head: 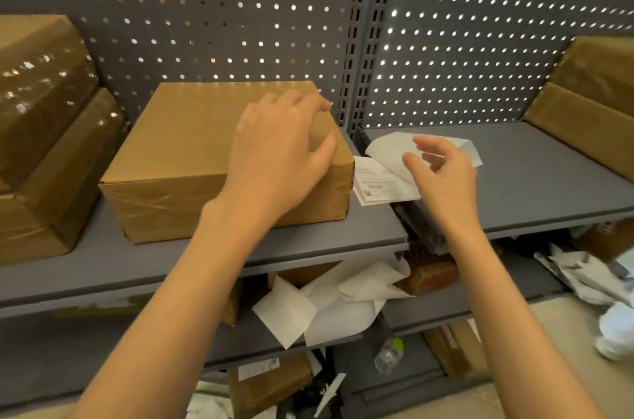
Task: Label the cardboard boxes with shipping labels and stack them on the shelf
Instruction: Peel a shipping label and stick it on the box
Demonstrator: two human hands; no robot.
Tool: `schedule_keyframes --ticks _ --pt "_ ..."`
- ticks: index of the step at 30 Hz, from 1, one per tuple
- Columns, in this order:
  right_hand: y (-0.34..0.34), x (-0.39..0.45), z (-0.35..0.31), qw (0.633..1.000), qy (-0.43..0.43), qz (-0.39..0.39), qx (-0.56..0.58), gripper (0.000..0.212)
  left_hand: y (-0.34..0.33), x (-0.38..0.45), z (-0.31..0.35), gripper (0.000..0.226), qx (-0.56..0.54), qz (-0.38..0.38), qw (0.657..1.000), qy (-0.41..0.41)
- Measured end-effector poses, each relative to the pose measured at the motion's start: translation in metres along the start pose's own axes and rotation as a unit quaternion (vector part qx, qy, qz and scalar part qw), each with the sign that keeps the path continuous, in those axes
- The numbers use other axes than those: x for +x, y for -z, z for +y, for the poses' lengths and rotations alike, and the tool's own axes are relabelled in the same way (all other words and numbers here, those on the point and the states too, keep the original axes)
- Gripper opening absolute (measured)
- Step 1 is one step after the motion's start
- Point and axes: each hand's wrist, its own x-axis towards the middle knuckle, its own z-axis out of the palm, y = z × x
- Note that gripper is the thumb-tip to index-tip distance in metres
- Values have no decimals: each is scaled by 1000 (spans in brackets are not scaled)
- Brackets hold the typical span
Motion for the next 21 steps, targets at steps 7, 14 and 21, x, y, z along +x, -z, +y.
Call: schedule_keyframes --ticks 7,14,21 --pt "10 12 30 994 -18 -18 -106 43 -27 16 41 33 9 -6 999 -38" --pt "11 33 41 942 116 -47 -313 52 -65 32 67 36 54 -51 997 -19" --pt "12 64 57 920 185 -155 -308 48 -98 40 79 36 86 -60 994 39"
